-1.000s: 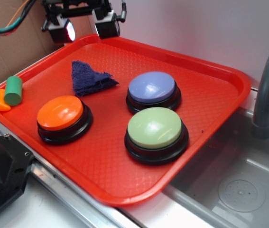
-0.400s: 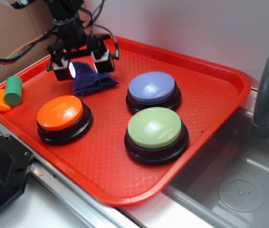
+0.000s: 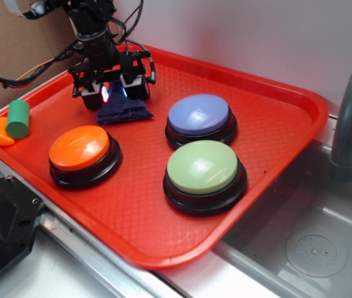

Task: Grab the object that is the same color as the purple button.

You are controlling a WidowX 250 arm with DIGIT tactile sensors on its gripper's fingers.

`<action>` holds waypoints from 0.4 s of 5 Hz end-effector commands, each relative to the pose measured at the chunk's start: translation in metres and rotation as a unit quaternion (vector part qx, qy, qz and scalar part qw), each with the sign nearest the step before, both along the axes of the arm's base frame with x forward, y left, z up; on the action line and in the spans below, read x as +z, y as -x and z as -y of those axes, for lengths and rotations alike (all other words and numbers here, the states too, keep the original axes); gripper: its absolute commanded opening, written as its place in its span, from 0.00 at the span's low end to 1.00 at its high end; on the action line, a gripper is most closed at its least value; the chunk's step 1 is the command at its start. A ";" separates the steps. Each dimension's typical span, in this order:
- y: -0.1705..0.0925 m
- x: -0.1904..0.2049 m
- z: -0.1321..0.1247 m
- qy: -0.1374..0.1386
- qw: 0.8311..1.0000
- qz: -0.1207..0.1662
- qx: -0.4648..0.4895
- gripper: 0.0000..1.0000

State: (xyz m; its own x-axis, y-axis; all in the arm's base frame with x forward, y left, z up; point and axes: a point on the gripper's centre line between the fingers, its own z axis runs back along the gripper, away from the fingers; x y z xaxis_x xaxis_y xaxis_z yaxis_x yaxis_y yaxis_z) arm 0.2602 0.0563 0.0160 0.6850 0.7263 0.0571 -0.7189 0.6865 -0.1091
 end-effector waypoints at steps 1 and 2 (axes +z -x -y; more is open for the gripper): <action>0.002 0.067 0.006 -0.009 0.983 0.020 -0.185 0.00; 0.004 0.110 0.021 -0.054 0.950 0.026 -0.306 0.00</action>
State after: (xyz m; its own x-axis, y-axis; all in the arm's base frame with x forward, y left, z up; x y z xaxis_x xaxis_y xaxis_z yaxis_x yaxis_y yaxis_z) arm 0.2483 0.0248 0.1097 0.9782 0.1839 0.0959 -0.1806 0.9826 -0.0422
